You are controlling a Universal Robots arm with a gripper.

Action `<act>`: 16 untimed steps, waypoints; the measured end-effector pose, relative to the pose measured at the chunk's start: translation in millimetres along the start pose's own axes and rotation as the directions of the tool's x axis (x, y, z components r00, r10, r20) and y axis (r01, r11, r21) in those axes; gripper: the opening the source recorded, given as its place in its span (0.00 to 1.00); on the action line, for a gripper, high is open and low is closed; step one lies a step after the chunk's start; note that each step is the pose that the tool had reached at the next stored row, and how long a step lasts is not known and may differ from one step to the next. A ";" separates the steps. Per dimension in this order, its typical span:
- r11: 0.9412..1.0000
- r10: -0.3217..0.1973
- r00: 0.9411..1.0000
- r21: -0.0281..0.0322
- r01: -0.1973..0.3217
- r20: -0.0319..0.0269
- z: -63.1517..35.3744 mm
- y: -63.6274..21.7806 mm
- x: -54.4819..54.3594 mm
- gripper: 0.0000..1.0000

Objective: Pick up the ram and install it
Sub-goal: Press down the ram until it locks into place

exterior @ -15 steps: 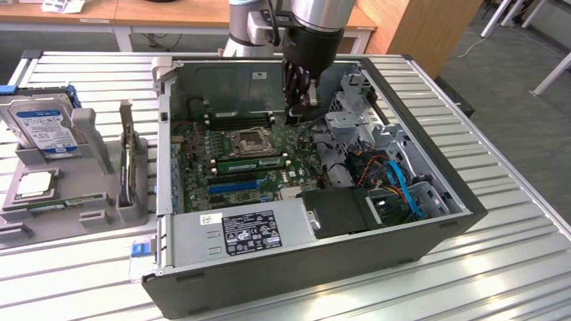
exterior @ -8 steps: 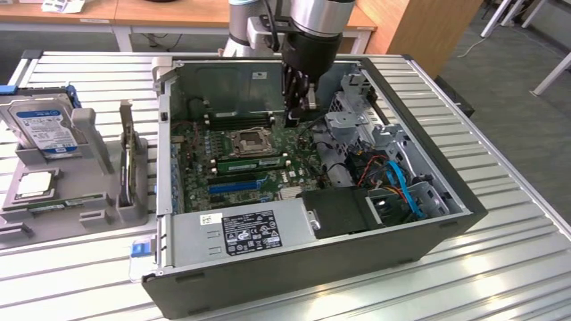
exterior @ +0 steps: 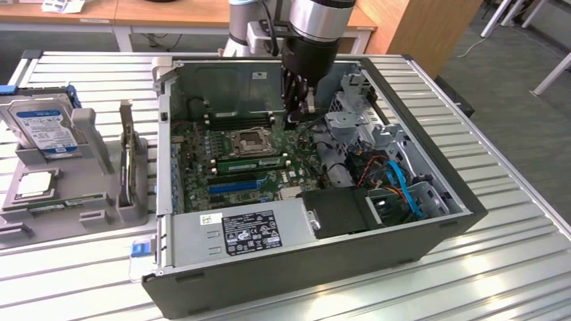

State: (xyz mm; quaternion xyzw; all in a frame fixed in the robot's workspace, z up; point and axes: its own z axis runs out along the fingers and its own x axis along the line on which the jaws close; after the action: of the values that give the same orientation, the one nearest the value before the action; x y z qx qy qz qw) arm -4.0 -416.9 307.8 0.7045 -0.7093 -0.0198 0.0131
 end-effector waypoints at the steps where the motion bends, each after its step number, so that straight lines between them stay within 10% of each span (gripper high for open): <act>1: 1.000 0.000 1.000 0.000 0.000 0.000 1.1 0.0 0.0 0.10; 16: 1.000 0.000 1.000 0.000 0.000 0.000 17.1 -0.8 0.2 0.10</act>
State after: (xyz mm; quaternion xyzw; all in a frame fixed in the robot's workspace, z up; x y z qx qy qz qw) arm -4.1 -416.9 290.7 0.7045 -0.7093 -0.0198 0.0132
